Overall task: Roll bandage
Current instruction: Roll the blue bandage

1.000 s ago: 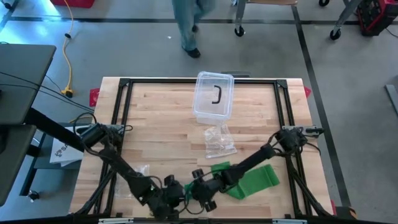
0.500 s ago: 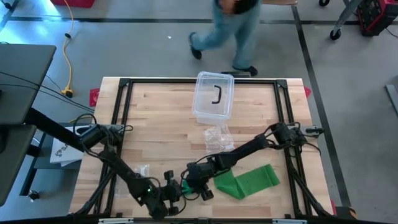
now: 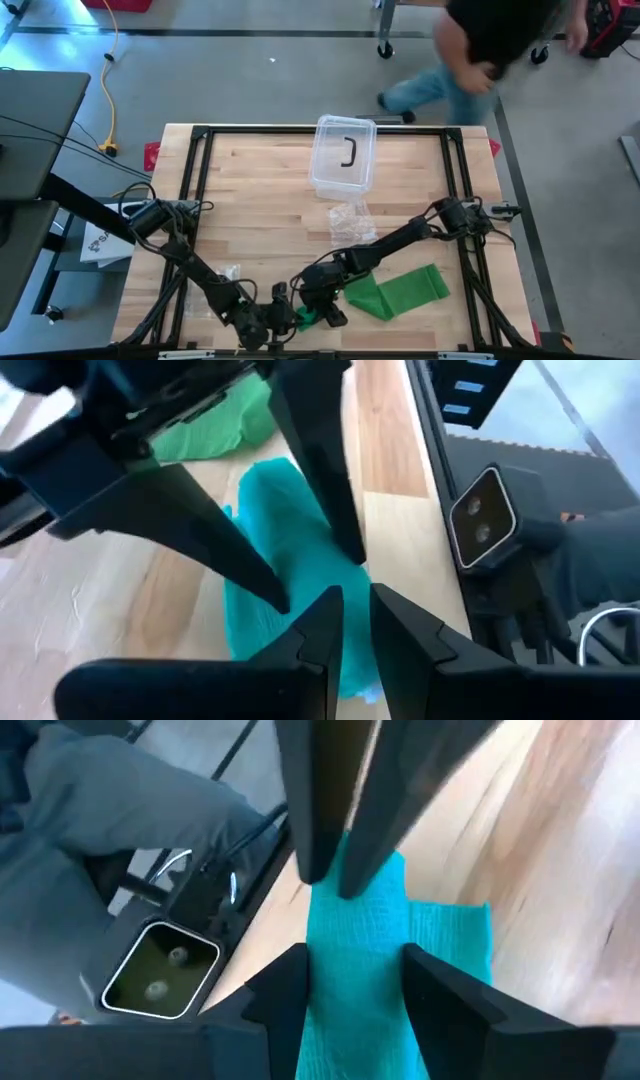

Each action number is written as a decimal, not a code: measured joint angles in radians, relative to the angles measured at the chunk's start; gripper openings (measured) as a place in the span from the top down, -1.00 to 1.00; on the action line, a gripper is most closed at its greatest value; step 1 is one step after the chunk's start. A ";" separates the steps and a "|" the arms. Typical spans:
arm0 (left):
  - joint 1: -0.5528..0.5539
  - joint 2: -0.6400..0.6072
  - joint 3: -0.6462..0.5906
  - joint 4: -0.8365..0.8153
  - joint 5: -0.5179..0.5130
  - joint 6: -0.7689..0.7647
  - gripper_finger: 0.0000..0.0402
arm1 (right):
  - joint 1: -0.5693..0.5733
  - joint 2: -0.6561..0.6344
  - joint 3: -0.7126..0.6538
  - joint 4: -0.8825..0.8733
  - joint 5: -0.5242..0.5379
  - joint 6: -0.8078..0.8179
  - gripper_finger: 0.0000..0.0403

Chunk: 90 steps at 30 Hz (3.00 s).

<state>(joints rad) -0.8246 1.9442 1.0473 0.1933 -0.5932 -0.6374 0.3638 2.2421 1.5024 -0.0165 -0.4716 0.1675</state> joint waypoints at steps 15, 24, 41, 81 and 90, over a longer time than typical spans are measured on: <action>0.033 0.085 0.003 0.022 -0.002 -0.099 0.76 | 0.009 -0.001 0.000 -0.031 0.089 0.008 0.26; 0.040 0.086 0.000 -0.001 0.024 -0.248 0.76 | 0.045 -0.070 0.001 -0.184 0.292 -0.044 0.24; 0.063 0.021 -0.005 0.044 0.037 -0.191 0.76 | 0.253 -0.187 -0.121 -0.400 0.681 0.061 0.24; 0.081 0.078 -0.002 -0.070 0.026 -0.371 0.76 | 0.288 -0.171 -0.142 -0.405 0.852 0.147 0.24; 0.059 0.076 -0.002 -0.079 0.017 -0.357 0.76 | 0.288 -0.259 -0.141 -0.536 0.802 0.215 0.24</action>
<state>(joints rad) -0.7652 2.0200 1.0458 0.1145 -0.5767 -0.9941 0.6521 1.9832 1.3617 -0.5528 0.3308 0.3826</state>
